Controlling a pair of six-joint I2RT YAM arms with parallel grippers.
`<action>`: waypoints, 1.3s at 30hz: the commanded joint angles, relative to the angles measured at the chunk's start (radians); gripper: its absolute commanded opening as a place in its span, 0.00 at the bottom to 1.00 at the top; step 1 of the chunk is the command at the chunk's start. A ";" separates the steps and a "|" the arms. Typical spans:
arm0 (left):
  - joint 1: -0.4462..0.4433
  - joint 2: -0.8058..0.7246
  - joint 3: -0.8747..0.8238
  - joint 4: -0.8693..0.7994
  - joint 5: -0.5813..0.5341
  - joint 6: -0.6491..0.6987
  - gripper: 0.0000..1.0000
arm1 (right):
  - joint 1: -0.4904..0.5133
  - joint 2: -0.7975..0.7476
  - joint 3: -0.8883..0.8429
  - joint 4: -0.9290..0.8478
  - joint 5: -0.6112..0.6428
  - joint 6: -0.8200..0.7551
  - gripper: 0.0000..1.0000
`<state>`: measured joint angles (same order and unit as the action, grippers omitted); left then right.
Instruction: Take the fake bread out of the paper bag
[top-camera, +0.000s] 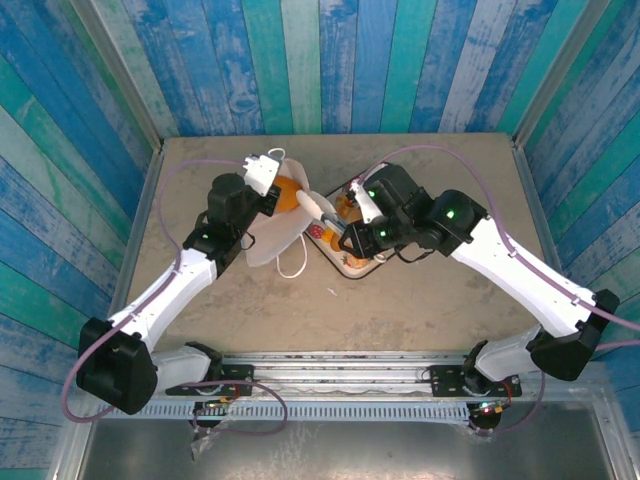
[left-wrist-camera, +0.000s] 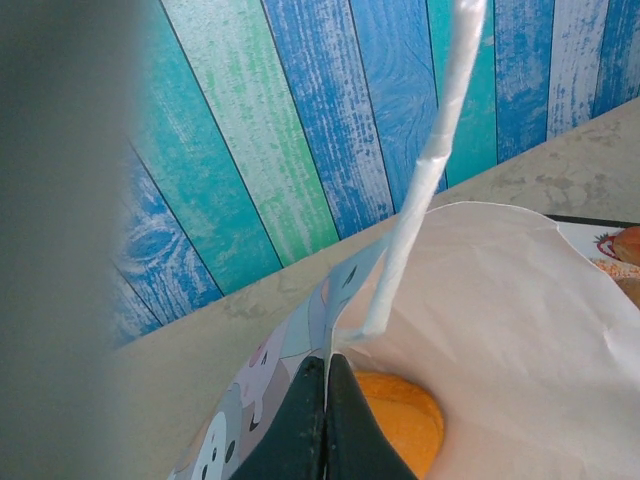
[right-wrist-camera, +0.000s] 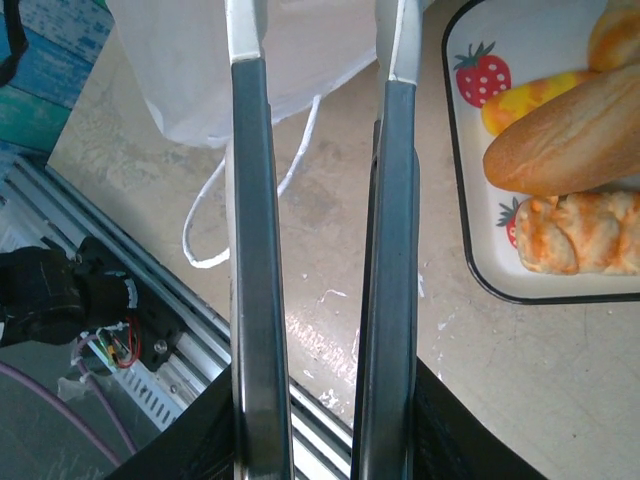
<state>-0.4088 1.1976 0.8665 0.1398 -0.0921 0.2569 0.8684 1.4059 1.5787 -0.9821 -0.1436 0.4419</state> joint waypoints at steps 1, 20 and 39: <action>-0.001 -0.011 -0.003 0.017 -0.004 -0.013 0.00 | 0.002 0.002 0.051 -0.003 0.026 -0.016 0.37; -0.008 0.093 0.054 0.003 -0.123 -0.042 0.00 | -0.016 0.366 0.227 -0.017 -0.076 0.004 0.37; -0.033 0.114 0.035 -0.016 -0.181 -0.021 0.00 | -0.101 0.671 0.443 -0.014 -0.137 0.055 0.39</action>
<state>-0.4362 1.2835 0.8871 0.1062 -0.2550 0.2321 0.7723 2.0579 1.9789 -1.0016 -0.2584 0.4805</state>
